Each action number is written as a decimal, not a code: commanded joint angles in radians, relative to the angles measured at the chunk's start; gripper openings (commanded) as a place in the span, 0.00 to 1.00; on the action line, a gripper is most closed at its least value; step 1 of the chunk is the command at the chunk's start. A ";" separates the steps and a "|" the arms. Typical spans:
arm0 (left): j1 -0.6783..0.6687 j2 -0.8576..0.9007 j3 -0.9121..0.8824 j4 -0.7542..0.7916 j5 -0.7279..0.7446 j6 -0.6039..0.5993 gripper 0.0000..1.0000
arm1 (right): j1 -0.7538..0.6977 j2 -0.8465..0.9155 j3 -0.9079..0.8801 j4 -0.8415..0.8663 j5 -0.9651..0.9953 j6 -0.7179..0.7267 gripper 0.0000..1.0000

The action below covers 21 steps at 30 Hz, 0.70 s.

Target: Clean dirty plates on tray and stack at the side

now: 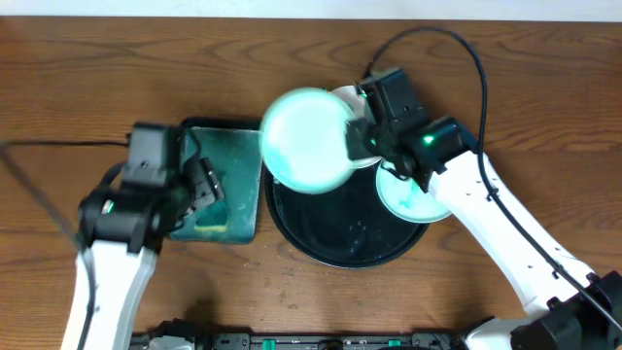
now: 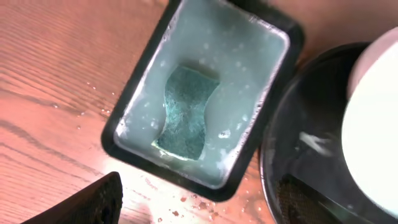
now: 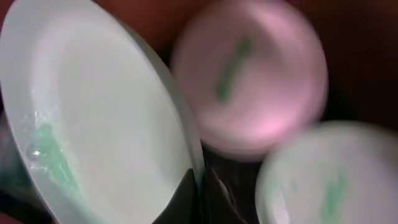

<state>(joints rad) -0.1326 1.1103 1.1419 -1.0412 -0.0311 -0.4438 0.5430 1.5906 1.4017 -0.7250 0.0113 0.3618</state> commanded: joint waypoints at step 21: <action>0.005 -0.187 0.021 -0.062 -0.003 0.005 0.81 | 0.412 0.235 0.023 0.726 0.526 -0.538 0.01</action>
<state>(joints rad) -0.1326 0.9195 1.1435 -1.0996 -0.0315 -0.4438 0.9165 1.8740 1.4117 -0.0158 0.3958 -0.0166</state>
